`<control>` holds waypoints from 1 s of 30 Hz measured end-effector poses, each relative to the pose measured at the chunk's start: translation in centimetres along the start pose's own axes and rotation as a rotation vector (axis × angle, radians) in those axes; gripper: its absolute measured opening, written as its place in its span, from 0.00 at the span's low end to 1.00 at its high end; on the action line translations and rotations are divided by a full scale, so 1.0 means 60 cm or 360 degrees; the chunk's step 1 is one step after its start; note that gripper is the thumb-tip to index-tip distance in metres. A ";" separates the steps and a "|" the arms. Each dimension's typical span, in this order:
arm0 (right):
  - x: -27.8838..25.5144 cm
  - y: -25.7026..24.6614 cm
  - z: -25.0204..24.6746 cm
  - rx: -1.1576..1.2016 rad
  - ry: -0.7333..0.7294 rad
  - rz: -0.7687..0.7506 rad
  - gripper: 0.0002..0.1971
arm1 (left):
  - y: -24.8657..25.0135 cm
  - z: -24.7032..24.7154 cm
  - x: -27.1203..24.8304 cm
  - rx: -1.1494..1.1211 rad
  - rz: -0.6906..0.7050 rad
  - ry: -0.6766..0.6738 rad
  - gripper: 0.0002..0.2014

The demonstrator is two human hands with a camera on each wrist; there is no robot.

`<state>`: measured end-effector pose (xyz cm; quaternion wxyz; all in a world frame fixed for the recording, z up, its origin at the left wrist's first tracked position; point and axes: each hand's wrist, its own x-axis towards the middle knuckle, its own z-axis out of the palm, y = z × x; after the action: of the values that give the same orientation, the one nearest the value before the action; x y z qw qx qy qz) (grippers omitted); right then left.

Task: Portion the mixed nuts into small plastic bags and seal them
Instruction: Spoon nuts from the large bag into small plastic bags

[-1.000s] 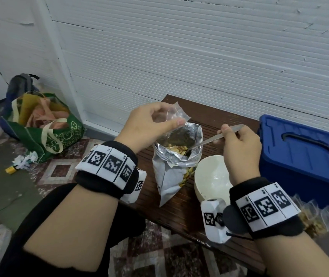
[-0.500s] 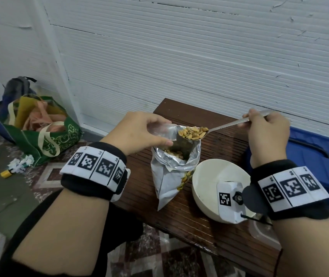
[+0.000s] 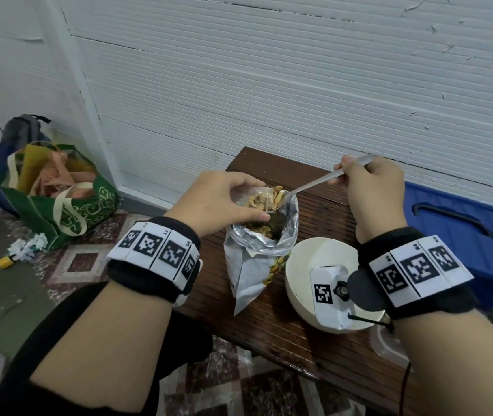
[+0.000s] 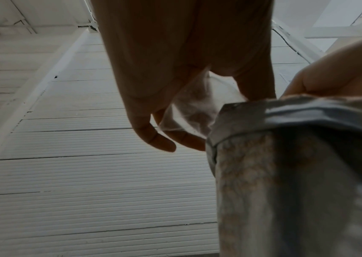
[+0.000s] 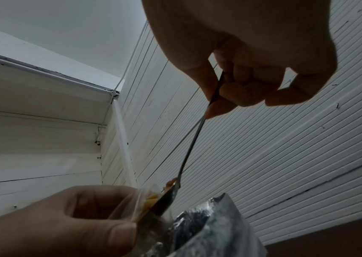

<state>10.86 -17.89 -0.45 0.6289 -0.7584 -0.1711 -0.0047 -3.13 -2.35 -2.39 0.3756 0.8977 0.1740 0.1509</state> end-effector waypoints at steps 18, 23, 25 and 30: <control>-0.026 -0.041 -0.019 0.0299 -0.0259 -0.0710 0.07 | 0.003 0.006 0.001 -0.0322 -0.0046 0.0249 0.15; -0.018 -0.035 -0.034 0.0390 0.0082 -0.0653 0.09 | -0.003 -0.013 -0.001 -0.0467 -0.0073 0.0312 0.11; -0.020 -0.027 -0.032 0.0277 0.0072 -0.0603 0.08 | -0.004 -0.017 -0.003 -0.0502 -0.0073 0.0262 0.11; -0.039 0.006 -0.008 -0.0314 -0.0294 -0.0698 0.06 | -0.005 -0.013 -0.006 -0.0518 -0.0083 0.0059 0.21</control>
<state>8.88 -19.00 -1.19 0.5176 -0.7580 -0.3869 -0.0883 -3.82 -1.81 -2.12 0.5165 0.8173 0.1774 0.1838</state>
